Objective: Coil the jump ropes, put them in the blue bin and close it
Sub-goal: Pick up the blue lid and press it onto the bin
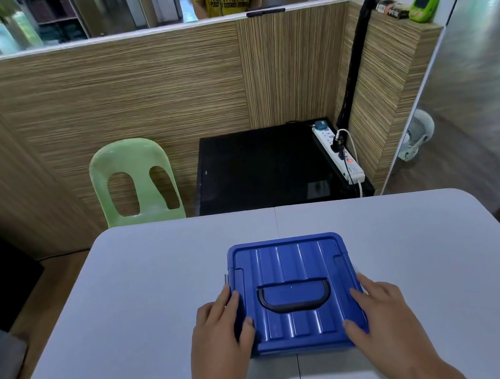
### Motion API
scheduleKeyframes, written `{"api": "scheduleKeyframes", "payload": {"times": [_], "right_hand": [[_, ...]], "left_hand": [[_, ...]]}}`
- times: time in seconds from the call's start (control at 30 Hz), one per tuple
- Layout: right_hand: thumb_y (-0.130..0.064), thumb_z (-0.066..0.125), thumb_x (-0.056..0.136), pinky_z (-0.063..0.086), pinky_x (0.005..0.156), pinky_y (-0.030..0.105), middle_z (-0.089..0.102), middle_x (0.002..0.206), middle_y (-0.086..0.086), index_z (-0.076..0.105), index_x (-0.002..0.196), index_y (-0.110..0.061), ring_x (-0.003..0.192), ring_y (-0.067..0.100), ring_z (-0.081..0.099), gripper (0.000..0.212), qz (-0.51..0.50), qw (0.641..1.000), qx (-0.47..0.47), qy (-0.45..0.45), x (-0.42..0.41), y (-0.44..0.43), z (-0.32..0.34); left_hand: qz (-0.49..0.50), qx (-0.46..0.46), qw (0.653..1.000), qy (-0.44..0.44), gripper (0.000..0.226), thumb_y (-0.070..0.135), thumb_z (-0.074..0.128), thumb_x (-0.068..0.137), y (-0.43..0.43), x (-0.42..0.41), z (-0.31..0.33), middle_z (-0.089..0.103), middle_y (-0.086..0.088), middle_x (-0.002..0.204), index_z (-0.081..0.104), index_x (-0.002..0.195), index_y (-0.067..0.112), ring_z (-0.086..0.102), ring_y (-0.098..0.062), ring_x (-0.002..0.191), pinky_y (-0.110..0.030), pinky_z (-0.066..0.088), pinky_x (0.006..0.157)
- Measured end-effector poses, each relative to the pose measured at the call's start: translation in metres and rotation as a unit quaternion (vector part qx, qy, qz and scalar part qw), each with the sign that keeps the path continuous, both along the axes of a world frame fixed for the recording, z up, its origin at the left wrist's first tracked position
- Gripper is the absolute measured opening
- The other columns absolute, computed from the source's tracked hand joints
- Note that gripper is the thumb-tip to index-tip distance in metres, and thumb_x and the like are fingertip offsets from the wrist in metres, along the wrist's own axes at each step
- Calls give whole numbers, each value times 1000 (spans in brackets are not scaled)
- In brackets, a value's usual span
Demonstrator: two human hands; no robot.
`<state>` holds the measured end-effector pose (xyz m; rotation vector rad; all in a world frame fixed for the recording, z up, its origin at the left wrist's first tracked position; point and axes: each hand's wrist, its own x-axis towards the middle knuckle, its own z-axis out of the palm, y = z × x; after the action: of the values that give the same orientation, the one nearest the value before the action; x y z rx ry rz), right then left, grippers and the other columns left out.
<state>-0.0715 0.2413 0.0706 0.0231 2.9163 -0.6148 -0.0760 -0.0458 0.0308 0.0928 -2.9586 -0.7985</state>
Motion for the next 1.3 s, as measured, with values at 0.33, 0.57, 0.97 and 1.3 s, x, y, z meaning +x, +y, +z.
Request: {"api": "scheduleKeyframes", "payload": {"times": [0.33, 0.57, 0.97, 1.3], "right_hand": [[-51, 51, 101, 33, 110, 17, 8, 168, -20, 32, 160, -26, 148, 5, 18, 67, 11, 1000, -28, 0, 2, 6, -7], [-42, 65, 96, 28, 116, 23, 33, 160, -15, 36, 156, -30, 145, 7, 29, 68, -45, 993, -113, 3, 9, 10, -16], [-16, 62, 97, 45, 86, 8, 67, 125, -15, 57, 140, -27, 110, -5, 60, 44, -173, 941, -289, -27, 9, 38, -21], [-16, 59, 97, 63, 78, 34, 79, 97, 0, 66, 125, -24, 81, 12, 76, 30, -215, 874, -423, -104, -23, 48, -37]], "left_hand": [[-5, -11, 1000, 22, 73, 64, 26, 92, -5, 4, -13, 37, 21, 159, 56, 147, 27, 40, -10, 132, -34, 49, 105], [-21, -35, 999, 34, 69, 68, 35, 92, 1, 9, -6, 34, 16, 163, 55, 147, 31, 34, -15, 146, -42, 38, 117], [-247, -136, 954, 100, 89, 75, 62, 65, 74, -3, -6, 55, 14, 147, 57, 141, 31, 41, -11, 136, -37, 34, 117], [-281, -145, 944, 100, 79, 68, 68, 66, 73, -12, -25, 62, 15, 131, 61, 136, 31, 58, -13, 111, -43, 59, 93]]}}
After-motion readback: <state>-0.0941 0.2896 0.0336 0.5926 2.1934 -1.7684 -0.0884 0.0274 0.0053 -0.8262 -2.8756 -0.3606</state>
